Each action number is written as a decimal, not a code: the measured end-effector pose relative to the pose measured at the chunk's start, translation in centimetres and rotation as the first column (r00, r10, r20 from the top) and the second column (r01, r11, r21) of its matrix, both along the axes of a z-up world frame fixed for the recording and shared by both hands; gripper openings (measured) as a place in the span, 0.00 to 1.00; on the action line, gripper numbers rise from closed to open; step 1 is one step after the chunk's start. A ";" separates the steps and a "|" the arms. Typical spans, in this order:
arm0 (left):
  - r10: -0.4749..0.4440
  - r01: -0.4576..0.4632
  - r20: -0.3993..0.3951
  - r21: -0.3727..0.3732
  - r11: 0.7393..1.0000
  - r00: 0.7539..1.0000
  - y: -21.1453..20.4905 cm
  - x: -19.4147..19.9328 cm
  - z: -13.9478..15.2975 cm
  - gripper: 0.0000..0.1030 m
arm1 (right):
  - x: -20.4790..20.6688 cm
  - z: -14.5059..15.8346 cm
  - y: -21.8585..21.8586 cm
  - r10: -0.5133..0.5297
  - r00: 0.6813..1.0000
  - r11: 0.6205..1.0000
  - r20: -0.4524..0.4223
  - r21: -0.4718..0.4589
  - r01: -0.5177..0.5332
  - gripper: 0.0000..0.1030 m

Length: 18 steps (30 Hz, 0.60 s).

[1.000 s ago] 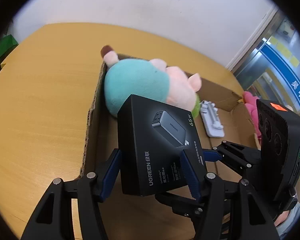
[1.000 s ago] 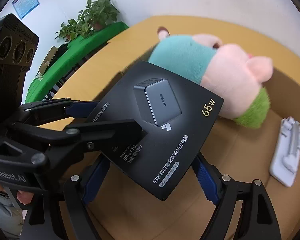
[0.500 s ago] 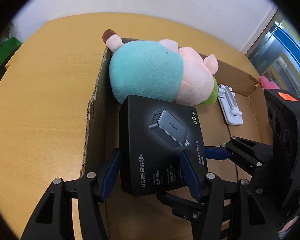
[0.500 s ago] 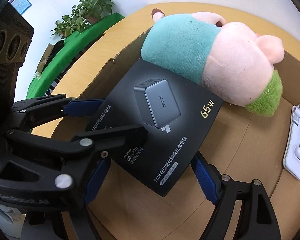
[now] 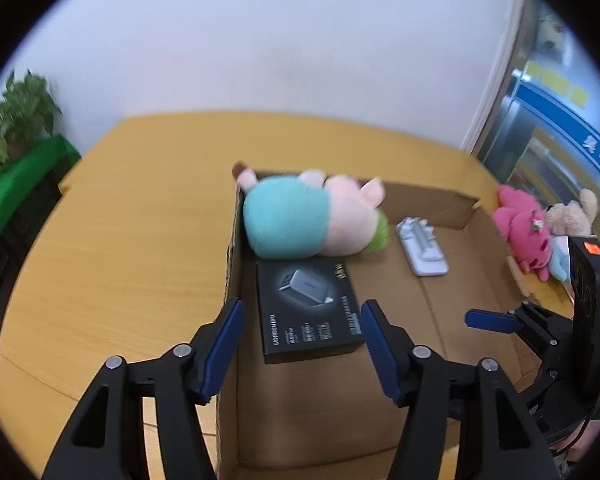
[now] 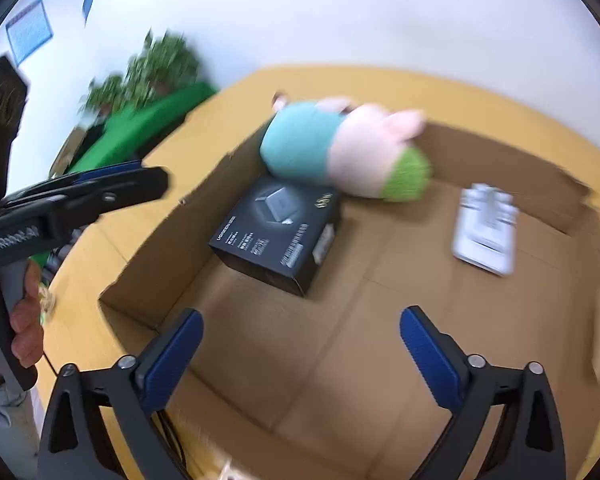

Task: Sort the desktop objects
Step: 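Move both grippers back out of the box toward the black sunglasses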

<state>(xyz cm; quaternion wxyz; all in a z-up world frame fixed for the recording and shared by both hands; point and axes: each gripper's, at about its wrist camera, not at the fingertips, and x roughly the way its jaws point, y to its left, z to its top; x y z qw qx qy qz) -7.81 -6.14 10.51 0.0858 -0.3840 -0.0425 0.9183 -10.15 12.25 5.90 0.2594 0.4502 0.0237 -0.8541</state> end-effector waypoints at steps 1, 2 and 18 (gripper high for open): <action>-0.002 0.002 -0.032 -0.001 1.000 0.999 0.3 1.1 0.5 0.67 | 1.4 0.5 0.9 -0.031 0.999 0.999 -0.026 -0.009 0.031 0.99; -0.006 0.006 -0.081 -0.006 1.000 0.997 0.8 2.8 1.3 0.74 | 3.2 1.0 2.7 -0.063 0.996 0.998 -0.059 -0.019 0.062 0.99; -0.089 0.105 -0.222 0.059 0.993 0.971 9.2 11.9 2.4 0.03 | 14.6 5.6 8.5 -0.201 0.943 0.979 -0.265 -0.040 0.198 0.51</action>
